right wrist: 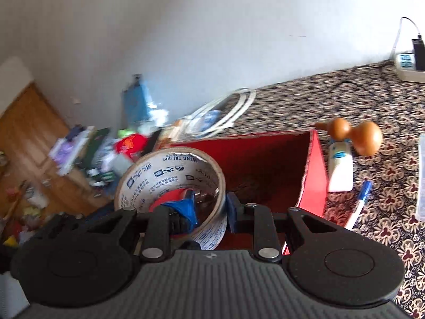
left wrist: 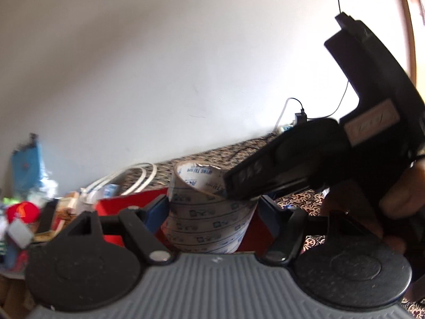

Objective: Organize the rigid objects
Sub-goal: 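Carry the tape roll into the red box and open the right tool, then lift the right tool out of the red box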

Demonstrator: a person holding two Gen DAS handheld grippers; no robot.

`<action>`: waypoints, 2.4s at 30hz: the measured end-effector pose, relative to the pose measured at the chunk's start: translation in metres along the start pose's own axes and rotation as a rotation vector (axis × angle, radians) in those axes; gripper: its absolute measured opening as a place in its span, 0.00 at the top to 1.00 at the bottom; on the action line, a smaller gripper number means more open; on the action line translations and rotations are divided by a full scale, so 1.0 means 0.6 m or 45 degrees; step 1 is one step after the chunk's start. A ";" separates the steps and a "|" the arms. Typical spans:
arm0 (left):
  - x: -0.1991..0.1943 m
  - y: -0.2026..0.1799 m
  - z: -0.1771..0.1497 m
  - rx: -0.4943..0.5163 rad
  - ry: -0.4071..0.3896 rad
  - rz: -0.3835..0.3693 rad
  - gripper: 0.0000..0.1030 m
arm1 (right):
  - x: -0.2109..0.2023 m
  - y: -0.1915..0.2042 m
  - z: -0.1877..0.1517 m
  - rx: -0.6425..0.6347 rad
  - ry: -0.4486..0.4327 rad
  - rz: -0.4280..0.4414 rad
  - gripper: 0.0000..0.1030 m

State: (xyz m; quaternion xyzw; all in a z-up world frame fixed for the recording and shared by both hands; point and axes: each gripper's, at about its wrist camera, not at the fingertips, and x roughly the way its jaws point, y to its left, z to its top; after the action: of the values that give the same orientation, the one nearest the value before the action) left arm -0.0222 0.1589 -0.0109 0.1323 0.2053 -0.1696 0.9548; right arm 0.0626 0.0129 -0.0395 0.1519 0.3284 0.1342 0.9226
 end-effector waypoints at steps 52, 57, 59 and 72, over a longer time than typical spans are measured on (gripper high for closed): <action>0.170 0.074 -0.038 -0.116 0.287 -0.150 0.27 | 0.075 -0.002 0.010 -0.002 -0.143 -0.457 0.93; 0.134 0.065 -0.034 -0.074 0.222 -0.096 0.27 | 0.047 0.001 0.005 0.017 -0.173 -0.413 0.92; 0.122 0.064 -0.033 -0.072 0.212 -0.086 0.27 | 0.036 0.005 0.001 0.020 -0.178 -0.409 0.92; 0.042 0.060 -0.030 -0.092 0.209 -0.052 0.22 | -0.057 0.010 -0.032 0.020 -0.194 -0.293 0.92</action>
State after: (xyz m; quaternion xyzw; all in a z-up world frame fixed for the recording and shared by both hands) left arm 0.0067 0.1906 -0.0310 0.1071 0.2915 -0.1703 0.9352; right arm 0.0238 0.0103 -0.0321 0.1302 0.2737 0.0132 0.9529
